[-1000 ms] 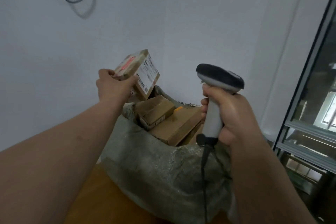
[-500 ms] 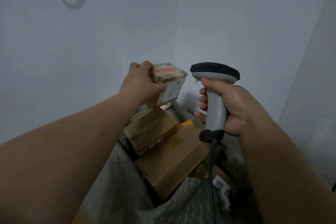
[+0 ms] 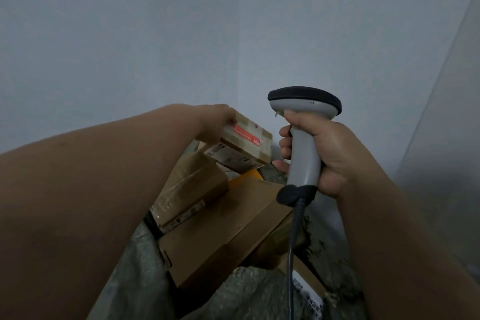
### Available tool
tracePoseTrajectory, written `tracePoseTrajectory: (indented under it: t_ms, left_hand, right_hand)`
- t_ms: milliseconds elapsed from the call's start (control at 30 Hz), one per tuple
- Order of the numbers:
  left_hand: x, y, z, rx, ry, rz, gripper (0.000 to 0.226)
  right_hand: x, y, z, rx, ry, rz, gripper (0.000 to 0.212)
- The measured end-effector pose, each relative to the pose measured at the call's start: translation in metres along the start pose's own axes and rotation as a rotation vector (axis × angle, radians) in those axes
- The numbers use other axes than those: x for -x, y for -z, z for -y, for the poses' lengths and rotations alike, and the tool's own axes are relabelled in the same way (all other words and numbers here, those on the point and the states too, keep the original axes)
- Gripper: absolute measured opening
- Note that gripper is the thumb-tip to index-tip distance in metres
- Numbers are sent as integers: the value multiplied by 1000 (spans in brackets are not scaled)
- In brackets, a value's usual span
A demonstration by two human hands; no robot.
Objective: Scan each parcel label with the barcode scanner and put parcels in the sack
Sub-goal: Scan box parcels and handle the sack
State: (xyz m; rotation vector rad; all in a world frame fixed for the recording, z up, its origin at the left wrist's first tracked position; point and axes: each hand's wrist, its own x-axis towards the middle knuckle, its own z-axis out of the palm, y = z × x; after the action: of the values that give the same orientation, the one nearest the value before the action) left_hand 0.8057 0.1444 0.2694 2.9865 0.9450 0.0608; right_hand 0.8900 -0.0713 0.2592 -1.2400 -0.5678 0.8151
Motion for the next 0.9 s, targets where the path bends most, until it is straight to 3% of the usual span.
tracePoseTrajectory:
  t_ms: [100, 167, 267, 400, 533, 700, 900]
  left_hand:
    - [0, -14, -12, 350, 112, 137, 64]
    - [3, -26, -22, 518, 171, 205, 50]
    - [0, -42, -26, 305, 179, 276, 34]
    - [0, -35, -18, 24, 141, 194, 40]
    - [10, -22, -17, -39, 121, 124, 43]
    - [25, -12, -26, 25, 76, 87, 44]
    - [39, -6, -30, 336, 108, -36, 39]
  right_hand:
    - [-2, 7, -1, 15, 12, -14, 26]
    - [-3, 12, -2, 24, -2, -13, 27]
    - [-2, 21, -4, 32, -14, -6, 26]
    - [-7, 36, -9, 6, -12, -56, 22]
    - [-18, 48, -15, -73, -80, -108, 19]
    - [-27, 48, -24, -78, -209, -117, 25]
    - [-14, 32, -4, -113, -120, 35, 18]
